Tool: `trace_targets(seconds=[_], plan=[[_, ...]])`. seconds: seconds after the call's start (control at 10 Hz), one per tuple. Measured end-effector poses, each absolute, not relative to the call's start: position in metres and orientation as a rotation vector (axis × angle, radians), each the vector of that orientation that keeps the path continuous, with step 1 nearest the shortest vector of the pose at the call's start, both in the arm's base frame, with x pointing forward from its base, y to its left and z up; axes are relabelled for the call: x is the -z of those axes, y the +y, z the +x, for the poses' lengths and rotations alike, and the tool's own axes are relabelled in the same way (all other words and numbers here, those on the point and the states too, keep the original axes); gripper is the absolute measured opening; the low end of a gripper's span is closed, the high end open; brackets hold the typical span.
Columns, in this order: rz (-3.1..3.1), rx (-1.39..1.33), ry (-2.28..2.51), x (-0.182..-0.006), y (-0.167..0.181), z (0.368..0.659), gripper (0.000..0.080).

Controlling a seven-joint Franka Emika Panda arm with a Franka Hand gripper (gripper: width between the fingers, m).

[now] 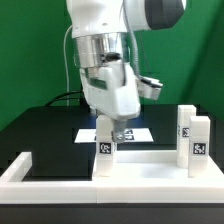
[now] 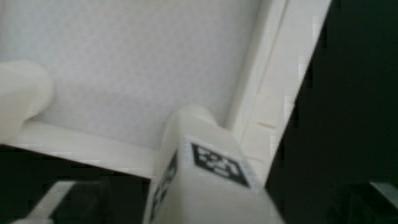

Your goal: Assemble desk

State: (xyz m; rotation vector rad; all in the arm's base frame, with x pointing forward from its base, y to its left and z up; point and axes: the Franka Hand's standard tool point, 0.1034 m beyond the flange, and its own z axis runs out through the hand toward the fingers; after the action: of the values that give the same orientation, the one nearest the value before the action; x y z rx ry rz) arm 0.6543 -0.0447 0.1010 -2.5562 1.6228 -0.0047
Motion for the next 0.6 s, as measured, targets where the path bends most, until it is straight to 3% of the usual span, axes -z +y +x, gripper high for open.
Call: trace_targets(seconds=[0.2,0.5,0.6], plan=[[-2.65,0.015,1.468,-0.1,-0.046,0.654,0.0647],[-3.036,0.009,0.521,-0.104,-0.055,0.65,0.0649],[-3.046,0.0,0.461,-0.104,-0.054,0.65,0.0649]])
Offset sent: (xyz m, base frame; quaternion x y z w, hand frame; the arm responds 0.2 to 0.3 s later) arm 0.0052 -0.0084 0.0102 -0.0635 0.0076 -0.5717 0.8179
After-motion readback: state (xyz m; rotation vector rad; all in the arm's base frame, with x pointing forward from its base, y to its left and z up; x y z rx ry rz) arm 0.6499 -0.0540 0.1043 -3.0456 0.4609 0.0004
